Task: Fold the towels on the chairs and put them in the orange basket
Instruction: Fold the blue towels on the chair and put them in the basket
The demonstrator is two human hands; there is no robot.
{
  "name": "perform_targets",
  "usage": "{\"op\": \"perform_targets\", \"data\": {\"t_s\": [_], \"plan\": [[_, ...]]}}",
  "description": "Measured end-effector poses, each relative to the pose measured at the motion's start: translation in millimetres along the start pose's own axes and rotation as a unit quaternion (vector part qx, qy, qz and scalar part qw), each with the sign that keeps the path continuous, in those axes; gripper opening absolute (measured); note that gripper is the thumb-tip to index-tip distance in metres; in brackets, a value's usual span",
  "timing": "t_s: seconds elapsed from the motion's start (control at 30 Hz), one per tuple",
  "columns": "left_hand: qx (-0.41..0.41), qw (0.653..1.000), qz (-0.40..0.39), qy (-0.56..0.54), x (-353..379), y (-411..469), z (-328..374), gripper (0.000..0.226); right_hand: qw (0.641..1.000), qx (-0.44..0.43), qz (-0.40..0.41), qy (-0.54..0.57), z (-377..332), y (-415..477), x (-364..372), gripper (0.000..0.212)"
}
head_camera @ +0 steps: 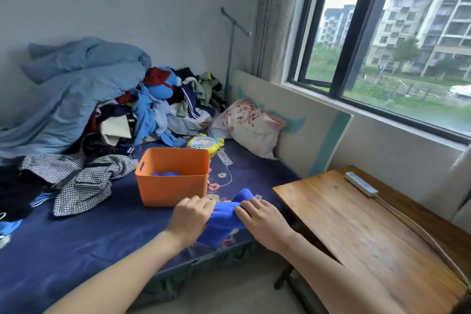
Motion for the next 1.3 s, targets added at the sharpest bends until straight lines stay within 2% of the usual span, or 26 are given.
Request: {"op": "perform_targets", "data": {"t_s": [0.1, 0.33, 0.6, 0.73, 1.0, 1.17, 1.23, 1.27, 1.3], "plan": [[-0.025, 0.999, -0.016, 0.017, -6, -16, -42, 0.028, 1.0, -0.008, 0.005, -0.016, -19, 40, 10, 0.028], [-0.06, 0.996, -0.056, 0.033, -11, -73, -146, 0.03, 0.999, -0.024, 0.0, 0.03, -90, 124, 46, 0.032], [-0.17, 0.979, -0.11, 0.001, 5, -144, -223, 0.031, 0.992, -0.087, -0.045, 0.084, -149, 198, 85, 0.028], [-0.206, 0.972, -0.115, 0.003, 13, -159, -253, 0.031, 0.987, -0.115, -0.041, 0.102, -161, 229, 110, 0.025], [-0.216, 0.965, -0.135, 0.061, 49, -104, -302, 0.041, 0.984, -0.123, -0.017, 0.127, -112, 282, 165, 0.028], [-0.229, 0.961, -0.142, 0.056, 101, -53, -315, 0.043, 0.978, -0.105, -0.016, 0.18, -57, 298, 213, 0.05], [-0.235, 0.955, -0.169, 0.056, 119, -38, -316, 0.029, 0.974, -0.109, -0.021, 0.196, -40, 300, 234, 0.059], [-0.241, 0.951, -0.186, 0.053, 130, -31, -317, 0.031, 0.973, -0.106, -0.022, 0.202, -32, 301, 246, 0.062], [-0.247, 0.946, -0.206, 0.043, 142, -27, -317, 0.043, 0.974, -0.101, -0.026, 0.204, -25, 301, 256, 0.064]]}}
Point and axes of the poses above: each hand's wrist, its own y-axis towards the middle knuckle, its own x-axis out of the palm, z = x × y, the point moved 5 cm from there along y, towards the middle knuckle, and after that the axes turned 6 degrees about -x, right-handed, at the moved point
